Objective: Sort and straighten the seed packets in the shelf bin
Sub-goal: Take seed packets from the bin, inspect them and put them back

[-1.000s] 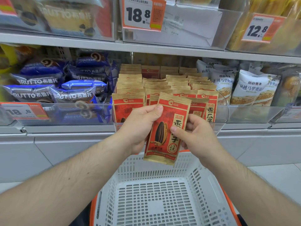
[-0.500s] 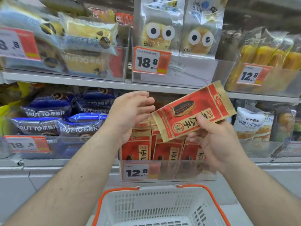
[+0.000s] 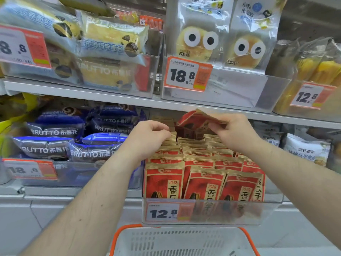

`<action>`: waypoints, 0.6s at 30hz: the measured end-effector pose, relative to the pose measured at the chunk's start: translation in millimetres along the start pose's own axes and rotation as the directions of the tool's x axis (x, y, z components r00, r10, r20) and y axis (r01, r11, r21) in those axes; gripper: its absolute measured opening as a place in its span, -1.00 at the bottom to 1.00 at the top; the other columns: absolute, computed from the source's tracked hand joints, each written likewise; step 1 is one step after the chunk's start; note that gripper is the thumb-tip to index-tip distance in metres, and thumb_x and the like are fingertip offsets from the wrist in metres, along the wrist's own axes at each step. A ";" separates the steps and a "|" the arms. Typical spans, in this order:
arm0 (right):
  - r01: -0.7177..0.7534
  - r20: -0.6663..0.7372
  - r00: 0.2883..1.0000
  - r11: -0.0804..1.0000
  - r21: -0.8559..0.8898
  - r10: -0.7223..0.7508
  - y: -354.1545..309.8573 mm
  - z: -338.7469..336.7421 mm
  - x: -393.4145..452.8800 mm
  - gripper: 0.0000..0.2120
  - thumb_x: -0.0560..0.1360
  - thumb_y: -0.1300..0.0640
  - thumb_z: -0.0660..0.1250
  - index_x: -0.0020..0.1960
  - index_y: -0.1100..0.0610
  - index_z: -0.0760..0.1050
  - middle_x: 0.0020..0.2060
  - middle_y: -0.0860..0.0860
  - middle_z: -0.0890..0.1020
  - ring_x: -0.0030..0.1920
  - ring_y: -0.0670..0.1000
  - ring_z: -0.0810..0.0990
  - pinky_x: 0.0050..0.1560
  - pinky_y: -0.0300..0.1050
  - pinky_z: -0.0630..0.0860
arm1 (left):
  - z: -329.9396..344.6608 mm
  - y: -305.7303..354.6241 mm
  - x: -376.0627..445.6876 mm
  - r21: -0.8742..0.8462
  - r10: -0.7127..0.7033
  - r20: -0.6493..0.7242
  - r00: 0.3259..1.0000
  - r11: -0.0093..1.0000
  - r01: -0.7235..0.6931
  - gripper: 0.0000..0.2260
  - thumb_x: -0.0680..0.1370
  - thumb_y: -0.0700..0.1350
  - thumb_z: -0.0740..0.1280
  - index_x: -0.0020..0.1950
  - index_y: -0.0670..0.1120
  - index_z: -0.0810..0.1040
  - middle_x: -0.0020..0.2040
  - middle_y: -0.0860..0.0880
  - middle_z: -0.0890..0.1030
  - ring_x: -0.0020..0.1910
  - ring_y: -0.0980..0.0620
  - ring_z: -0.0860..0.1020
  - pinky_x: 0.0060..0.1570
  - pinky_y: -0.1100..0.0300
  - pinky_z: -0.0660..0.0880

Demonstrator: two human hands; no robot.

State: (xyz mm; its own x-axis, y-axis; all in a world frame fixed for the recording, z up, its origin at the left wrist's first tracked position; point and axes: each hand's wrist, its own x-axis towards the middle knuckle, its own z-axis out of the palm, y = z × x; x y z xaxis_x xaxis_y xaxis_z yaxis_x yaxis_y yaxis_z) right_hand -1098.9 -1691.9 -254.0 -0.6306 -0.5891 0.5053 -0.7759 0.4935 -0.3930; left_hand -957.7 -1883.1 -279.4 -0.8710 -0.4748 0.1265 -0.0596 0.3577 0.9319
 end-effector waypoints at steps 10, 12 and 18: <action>-0.086 0.236 0.964 0.982 -0.170 0.125 5.2 33.2 38.1 -0.68 0.64 0.16 0.22 -0.25 -0.10 0.48 -0.27 -0.13 0.53 -0.16 0.01 0.50 -0.19 -0.20 0.35 | 0.2 -15.1 6.1 0.092 -0.019 0.009 1.000 0.996 0.018 -0.85 0.59 -0.03 0.36 0.13 0.09 0.65 -0.12 0.21 0.56 -0.33 0.24 0.41 -0.32 0.32 0.38; -0.088 0.225 0.967 0.983 -0.161 0.123 6.3 35.4 38.2 -0.68 0.65 0.16 0.21 -0.26 -0.06 0.47 -0.29 -0.12 0.52 -0.20 0.00 0.49 -0.25 -0.23 0.33 | 1.3 -17.2 7.0 0.096 -0.021 0.011 1.000 0.995 0.019 -0.85 0.59 -0.02 0.36 0.14 0.11 0.65 -0.02 0.20 0.58 -0.24 0.25 0.46 -0.29 0.30 0.39; -0.062 0.143 0.987 0.995 -0.072 0.072 20.6 32.0 24.9 -0.73 0.64 0.15 0.22 0.27 0.04 0.59 0.07 -0.08 0.65 0.08 -0.07 0.57 0.12 -0.23 0.43 | 1.4 -18.6 7.0 0.145 -0.021 0.031 0.999 0.989 0.017 -0.80 0.60 -0.02 0.35 0.21 0.10 0.63 0.04 0.23 0.53 0.02 0.23 0.48 -0.10 0.28 0.37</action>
State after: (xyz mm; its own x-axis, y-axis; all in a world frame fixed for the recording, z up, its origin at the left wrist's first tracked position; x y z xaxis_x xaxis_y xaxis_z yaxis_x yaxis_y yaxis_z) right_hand -1131.2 -1716.8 -274.1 -0.6808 -0.6374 0.3610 -0.7320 0.5737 -0.3674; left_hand -963.3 -1892.0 -296.4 -0.8843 -0.4570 0.0960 -0.1443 0.4629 0.8746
